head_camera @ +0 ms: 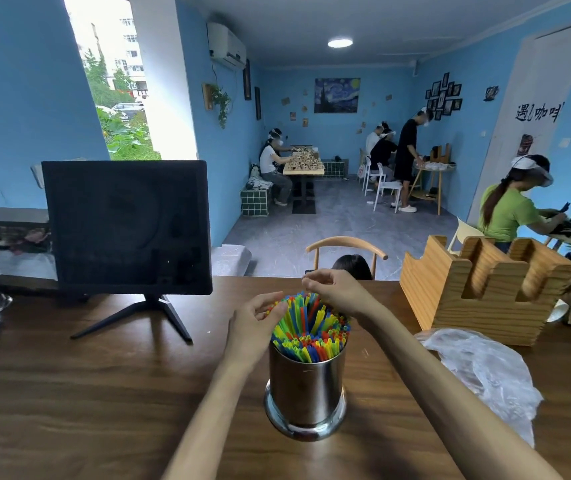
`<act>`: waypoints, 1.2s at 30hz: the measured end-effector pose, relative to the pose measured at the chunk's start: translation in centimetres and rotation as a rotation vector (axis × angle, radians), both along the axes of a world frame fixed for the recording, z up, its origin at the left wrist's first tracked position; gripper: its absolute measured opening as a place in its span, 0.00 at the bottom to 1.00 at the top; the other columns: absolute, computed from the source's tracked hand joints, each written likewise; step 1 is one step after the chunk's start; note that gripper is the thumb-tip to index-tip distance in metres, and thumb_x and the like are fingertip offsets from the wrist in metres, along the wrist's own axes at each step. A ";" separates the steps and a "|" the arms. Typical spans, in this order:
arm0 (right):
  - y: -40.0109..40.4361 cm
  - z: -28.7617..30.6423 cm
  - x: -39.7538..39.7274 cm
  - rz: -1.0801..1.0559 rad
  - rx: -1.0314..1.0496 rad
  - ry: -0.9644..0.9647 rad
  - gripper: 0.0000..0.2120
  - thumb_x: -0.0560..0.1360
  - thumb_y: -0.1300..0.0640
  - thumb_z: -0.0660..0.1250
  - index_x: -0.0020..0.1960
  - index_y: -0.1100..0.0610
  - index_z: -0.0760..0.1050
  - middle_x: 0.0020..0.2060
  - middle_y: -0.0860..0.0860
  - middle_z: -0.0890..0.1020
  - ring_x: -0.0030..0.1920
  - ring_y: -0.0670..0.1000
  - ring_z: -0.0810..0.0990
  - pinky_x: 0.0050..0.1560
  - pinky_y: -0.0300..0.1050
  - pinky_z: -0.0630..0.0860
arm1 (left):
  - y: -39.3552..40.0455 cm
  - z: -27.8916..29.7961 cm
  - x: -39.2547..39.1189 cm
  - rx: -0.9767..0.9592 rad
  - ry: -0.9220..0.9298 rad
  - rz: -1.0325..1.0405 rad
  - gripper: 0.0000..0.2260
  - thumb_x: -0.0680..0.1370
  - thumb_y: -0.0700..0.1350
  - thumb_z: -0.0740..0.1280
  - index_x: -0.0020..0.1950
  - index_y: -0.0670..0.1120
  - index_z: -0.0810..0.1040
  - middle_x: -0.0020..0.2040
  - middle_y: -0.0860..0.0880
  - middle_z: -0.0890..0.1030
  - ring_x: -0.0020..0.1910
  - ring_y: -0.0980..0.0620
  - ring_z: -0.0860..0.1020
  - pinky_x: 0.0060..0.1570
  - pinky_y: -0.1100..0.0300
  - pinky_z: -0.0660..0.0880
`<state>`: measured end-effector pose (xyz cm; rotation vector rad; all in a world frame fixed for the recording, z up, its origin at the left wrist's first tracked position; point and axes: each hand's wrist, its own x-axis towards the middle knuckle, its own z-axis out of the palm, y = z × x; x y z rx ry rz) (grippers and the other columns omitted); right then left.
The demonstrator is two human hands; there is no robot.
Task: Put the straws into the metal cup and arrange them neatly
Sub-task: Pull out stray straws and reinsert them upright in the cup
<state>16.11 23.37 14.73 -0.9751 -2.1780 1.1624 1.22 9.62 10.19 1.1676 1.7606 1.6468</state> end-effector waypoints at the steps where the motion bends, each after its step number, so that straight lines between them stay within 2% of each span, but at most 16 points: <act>1: 0.1 0.0 -0.2 0.026 0.015 -0.035 0.15 0.79 0.44 0.69 0.61 0.52 0.81 0.56 0.48 0.83 0.59 0.49 0.81 0.61 0.47 0.77 | 0.0 0.0 0.0 0.002 -0.010 0.000 0.12 0.79 0.51 0.71 0.63 0.54 0.83 0.58 0.56 0.84 0.61 0.54 0.80 0.60 0.49 0.80; 5: 0.0 0.2 -0.9 0.096 0.030 -0.137 0.14 0.79 0.43 0.69 0.53 0.52 0.85 0.48 0.49 0.87 0.51 0.49 0.85 0.59 0.53 0.81 | -0.1 -0.1 0.2 0.024 -0.057 0.009 0.11 0.79 0.50 0.72 0.61 0.55 0.84 0.56 0.57 0.85 0.59 0.55 0.81 0.58 0.52 0.81; 10: -0.2 1.2 -1.0 0.127 0.087 -0.161 0.12 0.79 0.46 0.70 0.47 0.54 0.86 0.43 0.50 0.87 0.46 0.48 0.86 0.55 0.50 0.83 | -0.2 0.0 0.3 0.037 -0.070 -0.001 0.10 0.78 0.49 0.73 0.59 0.55 0.83 0.54 0.59 0.85 0.58 0.58 0.82 0.57 0.57 0.81; 14: -0.2 1.8 -1.0 0.035 0.078 -0.075 0.13 0.75 0.43 0.74 0.38 0.51 0.86 0.38 0.48 0.87 0.45 0.47 0.84 0.50 0.47 0.81 | -0.1 -0.2 0.1 0.025 -0.073 -0.008 0.12 0.77 0.51 0.74 0.61 0.55 0.84 0.55 0.57 0.86 0.58 0.56 0.82 0.59 0.51 0.81; 17: -0.1 2.9 -0.6 0.013 0.055 -0.027 0.10 0.74 0.46 0.75 0.40 0.51 0.87 0.41 0.50 0.87 0.48 0.47 0.81 0.48 0.45 0.75 | 0.0 -0.2 -0.1 0.006 -0.077 -0.017 0.12 0.77 0.52 0.74 0.61 0.56 0.84 0.56 0.57 0.85 0.60 0.54 0.82 0.59 0.49 0.81; 19: -0.1 3.6 -0.2 0.023 0.065 -0.023 0.09 0.74 0.46 0.75 0.41 0.51 0.88 0.42 0.53 0.86 0.47 0.49 0.79 0.45 0.46 0.74 | 0.0 -0.2 -0.1 0.003 -0.076 -0.027 0.12 0.77 0.52 0.74 0.61 0.56 0.84 0.56 0.56 0.85 0.60 0.53 0.82 0.58 0.49 0.82; 21: -0.1 4.3 0.2 0.046 0.063 -0.018 0.11 0.73 0.44 0.76 0.41 0.52 0.88 0.39 0.51 0.86 0.43 0.48 0.78 0.43 0.45 0.73 | 0.1 -0.1 -0.1 0.001 -0.074 -0.036 0.13 0.77 0.52 0.74 0.61 0.55 0.84 0.56 0.56 0.85 0.59 0.54 0.82 0.57 0.51 0.82; 23: -0.2 4.9 0.7 0.105 0.049 -0.023 0.12 0.72 0.43 0.76 0.39 0.52 0.87 0.35 0.50 0.85 0.38 0.45 0.77 0.38 0.42 0.72 | 0.1 0.0 -0.2 0.001 -0.077 -0.048 0.13 0.77 0.51 0.74 0.61 0.53 0.84 0.55 0.56 0.85 0.58 0.55 0.82 0.53 0.58 0.83; 26: -0.5 5.4 1.2 0.147 0.029 -0.004 0.10 0.74 0.49 0.75 0.39 0.54 0.86 0.33 0.50 0.84 0.33 0.42 0.78 0.32 0.36 0.71 | 0.0 0.4 0.0 0.001 -0.093 -0.056 0.13 0.77 0.49 0.74 0.61 0.52 0.84 0.53 0.58 0.85 0.55 0.57 0.82 0.41 0.69 0.79; 30: -0.7 5.3 1.2 0.140 0.023 0.019 0.11 0.77 0.53 0.73 0.43 0.61 0.85 0.37 0.56 0.86 0.34 0.46 0.81 0.34 0.37 0.75 | 0.1 0.4 -0.1 -0.013 -0.099 -0.054 0.12 0.77 0.49 0.74 0.60 0.53 0.84 0.54 0.58 0.84 0.55 0.58 0.81 0.40 0.70 0.78; 33: -1.0 5.7 1.3 0.127 -0.026 0.075 0.11 0.77 0.55 0.73 0.43 0.63 0.84 0.36 0.55 0.86 0.35 0.47 0.82 0.35 0.37 0.77 | 0.1 0.5 -0.4 -0.014 -0.097 -0.072 0.12 0.77 0.49 0.74 0.60 0.53 0.84 0.52 0.59 0.85 0.54 0.60 0.82 0.40 0.71 0.78; 36: -1.1 6.4 1.7 0.093 -0.113 0.187 0.13 0.76 0.57 0.74 0.48 0.69 0.83 0.38 0.57 0.86 0.35 0.48 0.83 0.35 0.37 0.78 | 0.2 0.5 -0.7 -0.011 -0.105 -0.093 0.11 0.76 0.48 0.75 0.59 0.52 0.85 0.50 0.59 0.86 0.54 0.59 0.82 0.44 0.69 0.79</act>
